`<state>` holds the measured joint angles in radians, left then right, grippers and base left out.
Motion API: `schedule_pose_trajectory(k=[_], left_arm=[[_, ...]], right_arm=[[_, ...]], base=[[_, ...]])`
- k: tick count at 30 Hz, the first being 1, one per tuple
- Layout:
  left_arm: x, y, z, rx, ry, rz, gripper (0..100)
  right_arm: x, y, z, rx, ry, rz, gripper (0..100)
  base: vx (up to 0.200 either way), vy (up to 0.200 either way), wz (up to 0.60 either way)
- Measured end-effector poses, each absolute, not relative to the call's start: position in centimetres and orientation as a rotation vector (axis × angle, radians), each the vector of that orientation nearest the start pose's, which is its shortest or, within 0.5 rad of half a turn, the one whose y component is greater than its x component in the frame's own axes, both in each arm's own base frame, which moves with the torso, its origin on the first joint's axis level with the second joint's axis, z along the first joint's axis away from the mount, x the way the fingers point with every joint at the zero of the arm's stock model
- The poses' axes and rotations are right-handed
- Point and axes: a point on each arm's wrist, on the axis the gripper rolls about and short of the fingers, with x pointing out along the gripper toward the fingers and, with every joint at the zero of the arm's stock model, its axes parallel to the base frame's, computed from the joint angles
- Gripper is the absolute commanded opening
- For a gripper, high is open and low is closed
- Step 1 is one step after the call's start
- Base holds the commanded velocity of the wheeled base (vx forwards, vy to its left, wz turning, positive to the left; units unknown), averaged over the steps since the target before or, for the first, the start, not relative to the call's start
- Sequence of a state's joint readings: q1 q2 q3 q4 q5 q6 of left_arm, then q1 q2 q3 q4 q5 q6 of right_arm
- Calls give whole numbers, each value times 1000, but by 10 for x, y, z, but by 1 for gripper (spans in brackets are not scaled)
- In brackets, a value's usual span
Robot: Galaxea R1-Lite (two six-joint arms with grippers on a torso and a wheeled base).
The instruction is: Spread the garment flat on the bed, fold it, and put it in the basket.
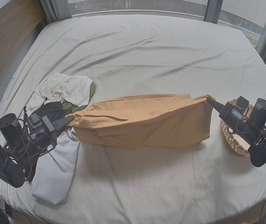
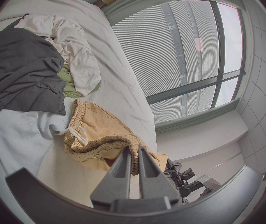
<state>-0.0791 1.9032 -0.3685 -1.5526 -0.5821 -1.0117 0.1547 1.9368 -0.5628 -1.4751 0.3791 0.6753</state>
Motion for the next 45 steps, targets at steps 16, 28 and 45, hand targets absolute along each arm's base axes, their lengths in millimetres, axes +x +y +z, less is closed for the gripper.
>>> schedule_pose_trajectory(k=[16,28,45], left_arm=[[298,-38,104,-1026,305,-545,0],[318,-40,104,-1071,265,-524,0],[340,-38,96,-1090,214,-460,100]], right_arm=[[335,62,143,642,57,564,0],[361,65,140,639,34,571,0],[379,66,131,636,26,588,100]], base=[[0,0,0],[0,0,0],[0,0,0]])
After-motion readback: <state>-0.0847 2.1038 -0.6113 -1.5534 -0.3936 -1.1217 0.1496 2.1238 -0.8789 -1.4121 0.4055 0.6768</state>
